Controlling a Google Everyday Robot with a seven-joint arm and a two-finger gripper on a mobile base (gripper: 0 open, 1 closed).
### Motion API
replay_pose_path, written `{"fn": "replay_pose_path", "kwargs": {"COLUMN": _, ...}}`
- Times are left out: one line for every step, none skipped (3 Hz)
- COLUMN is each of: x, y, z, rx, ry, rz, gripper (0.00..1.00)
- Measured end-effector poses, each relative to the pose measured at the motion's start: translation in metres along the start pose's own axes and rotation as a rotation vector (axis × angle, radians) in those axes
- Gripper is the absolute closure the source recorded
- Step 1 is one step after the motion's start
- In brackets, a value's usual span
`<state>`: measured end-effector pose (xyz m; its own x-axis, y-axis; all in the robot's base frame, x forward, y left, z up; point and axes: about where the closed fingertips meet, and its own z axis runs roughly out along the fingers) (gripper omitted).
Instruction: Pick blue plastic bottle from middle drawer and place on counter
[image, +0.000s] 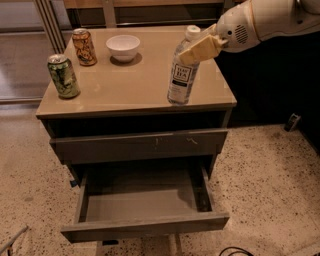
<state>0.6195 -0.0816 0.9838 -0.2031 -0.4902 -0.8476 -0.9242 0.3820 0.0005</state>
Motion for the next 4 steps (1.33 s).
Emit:
{"fn": "replay_pose_path", "kwargs": {"x": -0.008, "y": -0.024, "z": 0.013, "rx": 0.005, "ry": -0.01, "rz": 0.009, "gripper": 1.0}}
{"fn": "replay_pose_path", "kwargs": {"x": -0.009, "y": -0.051, "z": 0.027, "rx": 0.009, "ry": 0.022, "rz": 0.019, "gripper": 1.0}}
{"fn": "replay_pose_path", "kwargs": {"x": -0.003, "y": -0.061, "z": 0.037, "rx": 0.003, "ry": 0.055, "rz": 0.034, "gripper": 1.0}}
{"fn": "replay_pose_path", "kwargs": {"x": 0.007, "y": -0.068, "z": 0.049, "rx": -0.01, "ry": 0.09, "rz": 0.054, "gripper": 1.0}}
